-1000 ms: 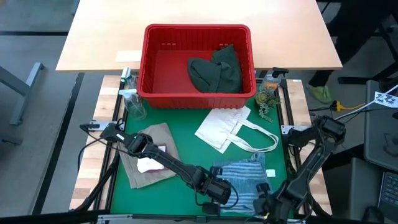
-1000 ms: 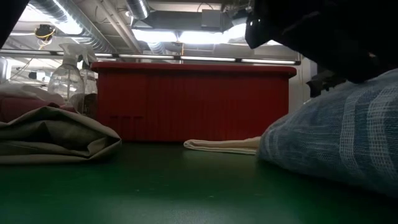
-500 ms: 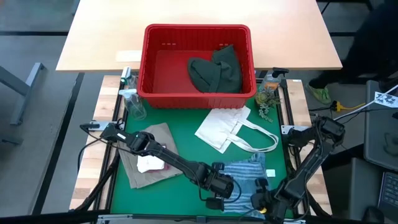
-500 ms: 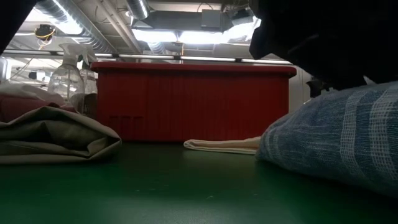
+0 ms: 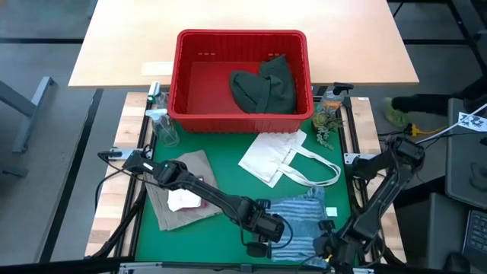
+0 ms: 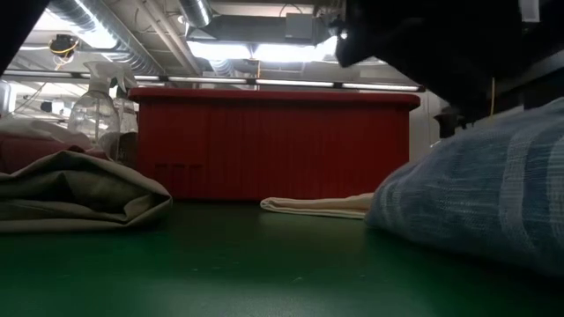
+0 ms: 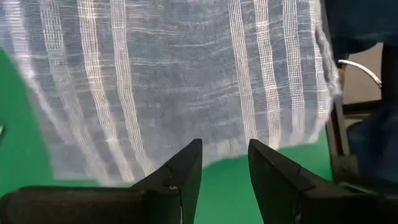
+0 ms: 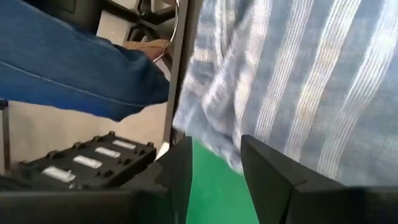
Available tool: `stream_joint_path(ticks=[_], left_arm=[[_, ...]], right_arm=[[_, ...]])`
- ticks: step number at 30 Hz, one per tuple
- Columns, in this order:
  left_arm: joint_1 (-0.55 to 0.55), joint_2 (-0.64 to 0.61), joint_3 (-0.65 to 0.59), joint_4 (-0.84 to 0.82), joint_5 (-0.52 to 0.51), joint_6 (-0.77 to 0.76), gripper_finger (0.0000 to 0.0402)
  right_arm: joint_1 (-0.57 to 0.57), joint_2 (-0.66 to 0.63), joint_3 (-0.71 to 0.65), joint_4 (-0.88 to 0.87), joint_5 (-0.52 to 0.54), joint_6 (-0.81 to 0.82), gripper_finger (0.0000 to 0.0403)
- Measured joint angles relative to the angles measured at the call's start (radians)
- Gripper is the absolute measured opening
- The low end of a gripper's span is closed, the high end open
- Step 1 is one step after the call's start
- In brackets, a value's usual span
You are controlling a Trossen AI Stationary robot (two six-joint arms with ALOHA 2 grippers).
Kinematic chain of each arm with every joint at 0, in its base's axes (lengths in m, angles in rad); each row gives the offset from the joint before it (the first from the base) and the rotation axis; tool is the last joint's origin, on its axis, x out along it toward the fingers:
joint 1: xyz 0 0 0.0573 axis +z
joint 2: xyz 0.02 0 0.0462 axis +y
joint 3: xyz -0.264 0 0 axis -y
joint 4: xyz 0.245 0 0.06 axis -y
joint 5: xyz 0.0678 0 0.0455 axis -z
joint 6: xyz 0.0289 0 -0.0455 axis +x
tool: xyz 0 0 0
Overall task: Fold Laundry from Bin
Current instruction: Stack the folded blue polo shirt on top of the gray shorts
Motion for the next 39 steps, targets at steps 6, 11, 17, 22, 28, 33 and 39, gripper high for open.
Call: stream_joint_path(ticks=[6, 11, 17, 22, 28, 33, 39], left_arm=[[-0.005, -0.087, -0.001, -0.136, -0.057, 0.005, 0.0125], [-0.019, -0.157, -0.002, -0.312, -0.096, 0.015, 0.0125], [-0.046, -0.229, -0.03, -0.491, -0.162, -0.029, 0.0125], [-0.058, -0.316, -0.155, -0.518, -0.168, -0.061, 0.0125], [-0.062, -0.551, -0.521, -0.363, -0.216, -0.194, 0.0125], [-0.076, -0.813, -0.956, 0.123, -0.222, -0.276, 0.0125], [-0.066, -0.92, -1.363, 0.894, -0.214, -0.428, 0.0125]], right_arm=[[0.0, -0.103, 0.001, -0.156, 0.063, 0.036, 0.0138], [0.003, -0.182, 0.001, -0.315, 0.129, 0.11, 0.0138], [0.106, -0.252, 0.001, -0.45, 0.282, 0.272, 0.0138], [0.242, -0.257, 0.001, -0.456, 0.394, 0.465, 0.0138], [0.333, -0.257, 0.001, -0.459, 0.497, 0.636, 0.0138], [0.325, -0.258, 0.001, -0.519, 0.508, 0.694, 0.0138], [0.252, -0.271, 0.001, -0.652, 0.436, 0.687, 0.0138]])
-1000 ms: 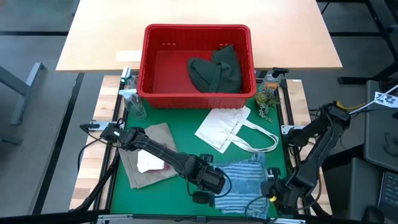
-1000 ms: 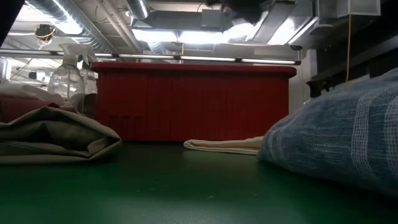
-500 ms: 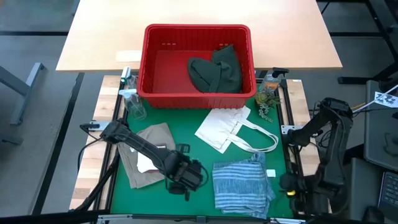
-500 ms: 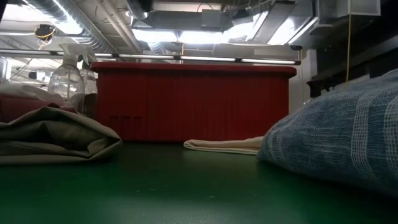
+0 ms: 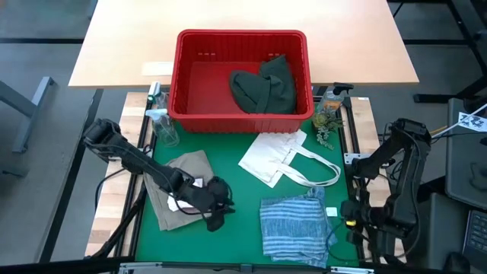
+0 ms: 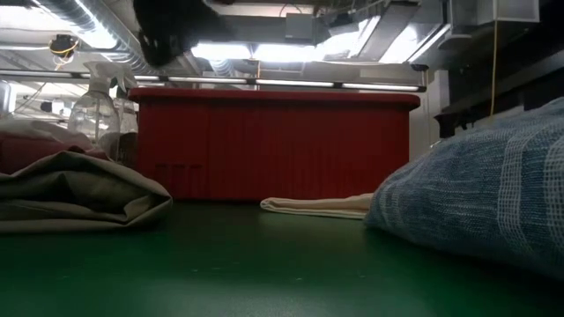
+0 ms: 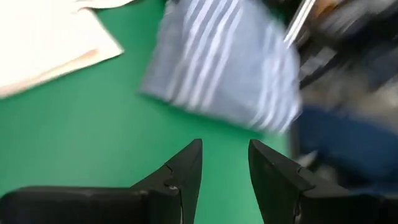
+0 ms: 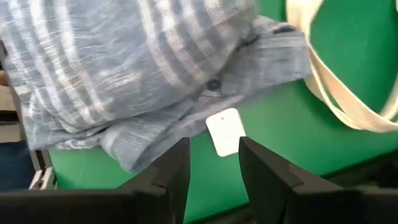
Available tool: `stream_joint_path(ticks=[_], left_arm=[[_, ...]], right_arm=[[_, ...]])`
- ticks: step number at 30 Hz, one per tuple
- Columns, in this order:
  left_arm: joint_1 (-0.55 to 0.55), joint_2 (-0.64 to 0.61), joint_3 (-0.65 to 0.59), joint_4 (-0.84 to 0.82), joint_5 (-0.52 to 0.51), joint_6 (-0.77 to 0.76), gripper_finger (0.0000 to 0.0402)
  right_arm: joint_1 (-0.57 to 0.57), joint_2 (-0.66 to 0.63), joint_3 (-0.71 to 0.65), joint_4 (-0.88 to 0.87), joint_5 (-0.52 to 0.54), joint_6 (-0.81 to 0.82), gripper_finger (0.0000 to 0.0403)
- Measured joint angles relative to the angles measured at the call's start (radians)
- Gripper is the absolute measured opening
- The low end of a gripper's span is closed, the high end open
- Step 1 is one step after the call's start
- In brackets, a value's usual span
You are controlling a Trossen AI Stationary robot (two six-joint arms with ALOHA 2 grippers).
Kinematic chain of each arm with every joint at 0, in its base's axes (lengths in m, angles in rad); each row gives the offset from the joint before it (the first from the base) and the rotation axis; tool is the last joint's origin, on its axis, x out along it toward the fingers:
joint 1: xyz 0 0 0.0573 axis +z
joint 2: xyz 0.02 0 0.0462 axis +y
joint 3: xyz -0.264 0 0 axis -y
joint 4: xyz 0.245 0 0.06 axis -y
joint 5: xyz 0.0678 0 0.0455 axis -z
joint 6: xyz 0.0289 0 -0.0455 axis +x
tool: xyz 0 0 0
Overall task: Fold Laundry from Bin
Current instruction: Stack the folded blue polo shirt on top of the gray shorts
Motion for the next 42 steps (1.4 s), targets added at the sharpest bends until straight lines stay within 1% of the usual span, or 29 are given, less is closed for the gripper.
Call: stream_joint_path(ticks=[3, 5, 7, 10, 12, 14, 17, 20, 22, 26, 30, 34, 37, 42], left_arm=[[0.002, 0.027, -0.103, 0.289, 0.0, -0.074, 0.0125], [0.004, 0.049, -0.142, 0.401, -0.006, -0.083, 0.0125], [0.005, 0.079, -0.151, 0.463, -0.015, -0.085, 0.0125], [0.005, 0.122, -0.147, 0.511, -0.035, -0.085, 0.0125], [0.005, 0.153, -0.143, 0.548, -0.035, -0.085, 0.0126], [0.004, 0.18, -0.143, 0.594, -0.034, -0.103, 0.0129], [0.002, 0.206, -0.143, 0.612, -0.033, -0.132, 0.0136], [-0.002, 0.224, -0.143, 0.61, -0.031, -0.135, 0.0144], [-0.002, 0.23, -0.143, 0.615, -0.031, -0.135, 0.015], [-0.003, 0.232, -0.143, 0.62, -0.03, -0.135, 0.0162], [-0.003, 0.232, -0.143, 0.634, -0.031, -0.139, 0.0171], [-0.003, 0.232, -0.142, 0.633, -0.031, -0.195, 0.0175], [-0.004, 0.232, -0.142, 0.633, -0.031, -0.23, 0.0177], [-0.004, 0.232, -0.142, 0.633, -0.031, -0.26, 0.0178]], right_arm=[[-0.021, -0.017, 0.0, -0.009, -0.005, 0.0, 0.0138], [-0.023, -0.02, -0.001, 0.001, 0.021, 0.016, 0.0138], [-0.023, -0.02, -0.02, 0.054, 0.037, 0.032, 0.0138], [-0.024, -0.022, -0.092, 0.207, 0.067, 0.036, 0.0138], [-0.025, -0.021, -0.142, 0.305, 0.058, 0.035, 0.0138], [-0.037, -0.02, -0.179, 0.361, 0.019, 0.036, 0.0138], [-0.046, -0.02, -0.206, 0.411, -0.085, 0.036, 0.0138], [-0.046, -0.02, -0.212, 0.429, -0.142, 0.036, 0.0138], [-0.045, -0.02, -0.212, 0.43, -0.143, 0.037, 0.0138], [-0.046, -0.02, -0.212, 0.431, -0.143, 0.105, 0.0138], [-0.044, -0.02, -0.213, 0.436, -0.149, 0.122, 0.0138], [-0.044, -0.02, -0.213, 0.435, -0.149, 0.124, 0.0142], [-0.044, -0.02, -0.213, 0.428, -0.149, 0.125, 0.0164], [-0.044, -0.02, -0.213, 0.393, -0.149, 0.15, 0.0229]])
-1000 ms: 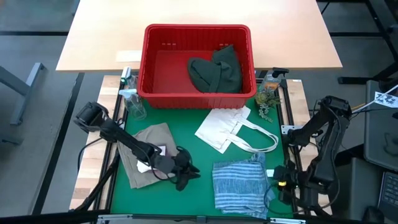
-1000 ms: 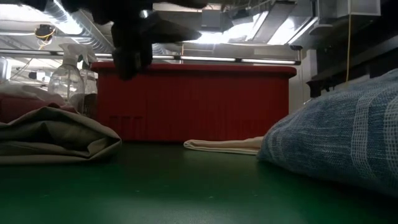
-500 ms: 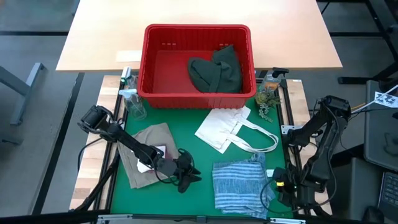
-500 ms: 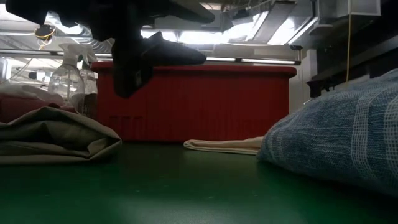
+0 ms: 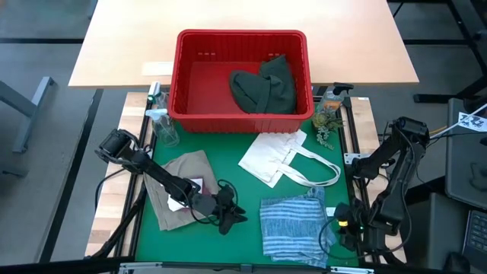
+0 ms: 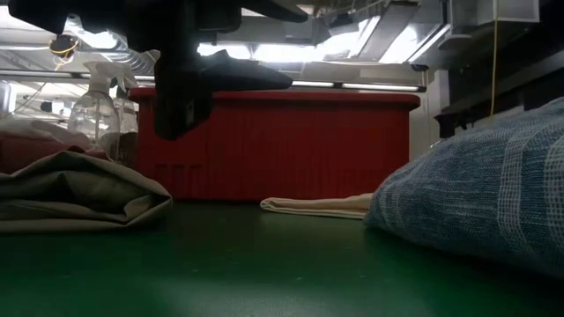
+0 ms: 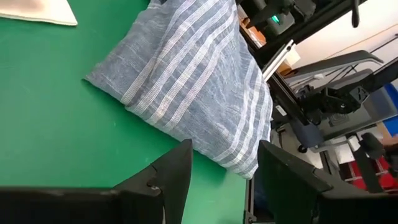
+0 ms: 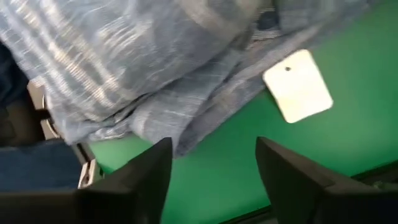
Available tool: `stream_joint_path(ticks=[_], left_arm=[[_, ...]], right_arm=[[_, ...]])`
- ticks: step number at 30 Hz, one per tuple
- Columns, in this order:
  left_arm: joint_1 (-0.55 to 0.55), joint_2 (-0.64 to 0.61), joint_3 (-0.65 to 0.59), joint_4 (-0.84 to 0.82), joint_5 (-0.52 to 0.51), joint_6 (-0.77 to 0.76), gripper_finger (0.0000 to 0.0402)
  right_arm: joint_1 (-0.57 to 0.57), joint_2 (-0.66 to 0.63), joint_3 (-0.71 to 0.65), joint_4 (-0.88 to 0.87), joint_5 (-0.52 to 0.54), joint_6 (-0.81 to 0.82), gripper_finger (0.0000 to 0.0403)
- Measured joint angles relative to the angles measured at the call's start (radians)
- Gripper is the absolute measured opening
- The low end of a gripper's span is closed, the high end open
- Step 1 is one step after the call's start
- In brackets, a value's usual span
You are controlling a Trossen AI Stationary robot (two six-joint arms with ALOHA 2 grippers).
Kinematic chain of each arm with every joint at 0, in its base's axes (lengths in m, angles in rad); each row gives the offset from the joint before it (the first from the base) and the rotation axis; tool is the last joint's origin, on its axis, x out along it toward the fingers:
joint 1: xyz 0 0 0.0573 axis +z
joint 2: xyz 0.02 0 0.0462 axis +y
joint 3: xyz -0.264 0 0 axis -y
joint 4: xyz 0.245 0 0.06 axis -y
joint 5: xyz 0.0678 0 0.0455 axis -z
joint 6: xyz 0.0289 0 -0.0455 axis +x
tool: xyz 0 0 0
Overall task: Fold Laundry from Bin
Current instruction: Stack the folded blue polo shirt on top of the gray shorts
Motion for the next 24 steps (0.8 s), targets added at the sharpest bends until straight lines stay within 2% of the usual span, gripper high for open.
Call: stream_joint_path(ticks=[6, 13, 18, 20, 24], left_arm=[[-0.005, 0.022, 0.002, 0.02, -0.001, -0.005, 0.0178], [-0.002, 0.037, 0.002, 0.028, -0.001, -0.006, 0.0178], [-0.006, 0.038, 0.002, 0.029, 0.0, -0.007, 0.0178], [-0.005, 0.038, 0.002, 0.028, 0.0, -0.009, 0.0178], [-0.005, 0.038, 0.002, 0.02, -0.001, -0.056, 0.0178]], right_arm=[[0.0, 0.0, -0.024, -0.004, 0.03, 0.191, 0.0279], [0.0, 0.0, -0.166, 0.189, 0.063, 0.325, 0.0284], [-0.009, -0.003, -0.212, 0.215, 0.124, 0.397, 0.0285], [-0.029, -0.001, -0.212, 0.21, 0.117, 0.402, 0.0285], [-0.093, 0.01, -0.214, 0.216, 0.032, 0.375, 0.0285]])
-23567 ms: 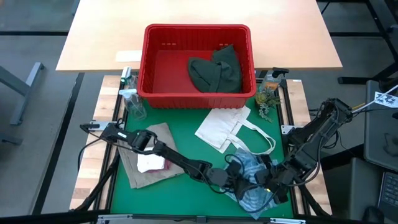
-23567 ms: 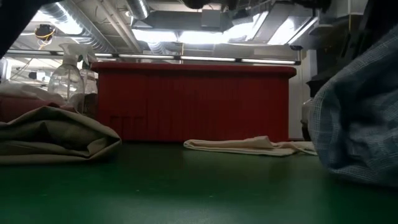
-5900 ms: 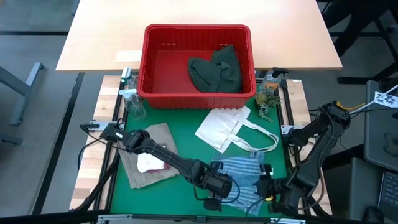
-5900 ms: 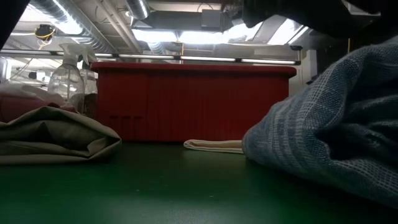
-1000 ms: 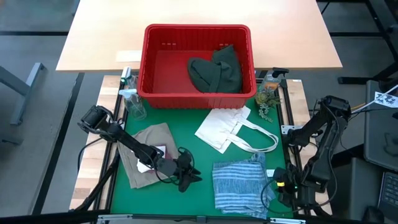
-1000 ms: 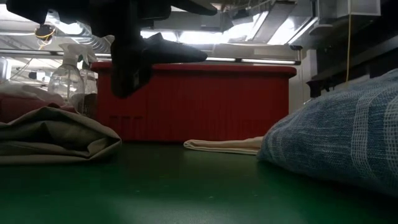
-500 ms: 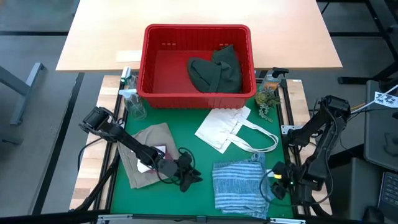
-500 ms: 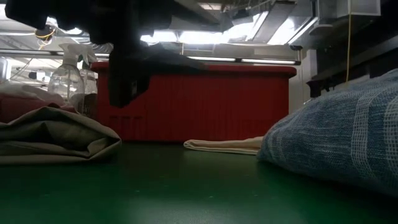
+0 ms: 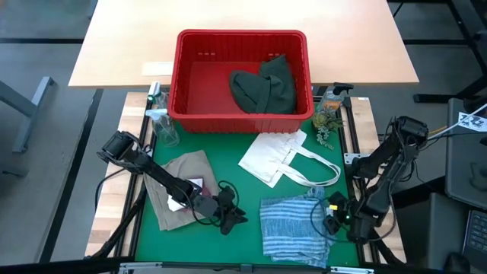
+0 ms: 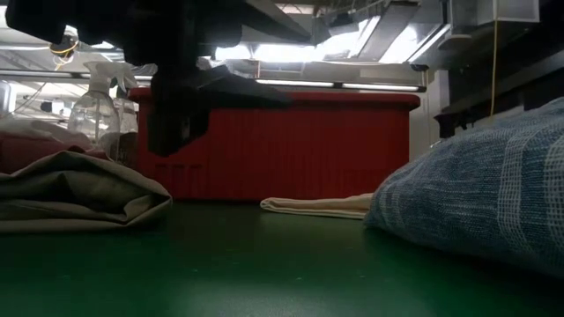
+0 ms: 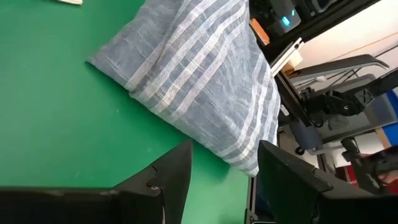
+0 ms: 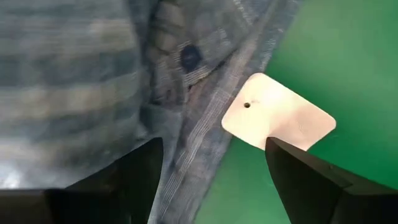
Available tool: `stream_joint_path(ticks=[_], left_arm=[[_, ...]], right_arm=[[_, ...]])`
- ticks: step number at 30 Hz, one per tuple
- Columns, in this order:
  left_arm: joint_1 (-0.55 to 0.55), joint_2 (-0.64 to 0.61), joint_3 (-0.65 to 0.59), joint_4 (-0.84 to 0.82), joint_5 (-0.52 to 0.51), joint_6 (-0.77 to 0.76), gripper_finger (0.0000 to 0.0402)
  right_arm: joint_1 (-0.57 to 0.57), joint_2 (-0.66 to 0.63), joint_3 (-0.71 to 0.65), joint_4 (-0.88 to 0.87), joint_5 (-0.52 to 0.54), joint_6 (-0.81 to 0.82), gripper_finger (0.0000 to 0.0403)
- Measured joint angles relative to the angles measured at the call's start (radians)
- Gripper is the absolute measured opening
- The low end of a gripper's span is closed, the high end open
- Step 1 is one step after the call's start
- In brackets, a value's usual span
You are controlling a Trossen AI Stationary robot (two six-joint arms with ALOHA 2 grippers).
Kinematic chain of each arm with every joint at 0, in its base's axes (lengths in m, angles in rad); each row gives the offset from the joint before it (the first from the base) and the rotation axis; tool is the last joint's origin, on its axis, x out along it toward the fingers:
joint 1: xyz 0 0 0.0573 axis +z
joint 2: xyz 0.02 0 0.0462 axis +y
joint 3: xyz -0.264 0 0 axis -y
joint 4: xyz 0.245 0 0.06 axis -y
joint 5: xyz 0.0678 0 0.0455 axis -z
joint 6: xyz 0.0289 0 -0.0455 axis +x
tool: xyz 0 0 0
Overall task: Fold Laundry from Bin
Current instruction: Stack the folded blue polo shirt on top of the gray shorts
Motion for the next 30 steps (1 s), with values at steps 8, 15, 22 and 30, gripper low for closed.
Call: stream_joint_path(ticks=[8, 15, 22, 30], left_arm=[[-0.006, 0.0, 0.0, 0.002, 0.009, -0.081, 0.0178], [-0.006, 0.0, 0.055, -0.01, 0.034, -0.038, 0.0178], [-0.006, 0.013, 0.161, -0.27, 0.02, -0.091, 0.0178], [-0.002, 0.165, 0.24, -0.269, 0.062, -0.255, 0.0178]], right_arm=[[-0.095, 0.029, -0.002, 0.051, -0.11, -0.038, 0.0285], [-0.126, 0.032, -0.003, 0.192, -0.115, -0.086, 0.0285], [-0.124, 0.052, -0.003, 0.229, -0.088, -0.079, 0.0285], [-0.124, 0.1, 0.002, 0.296, -0.067, -0.079, 0.0285]])
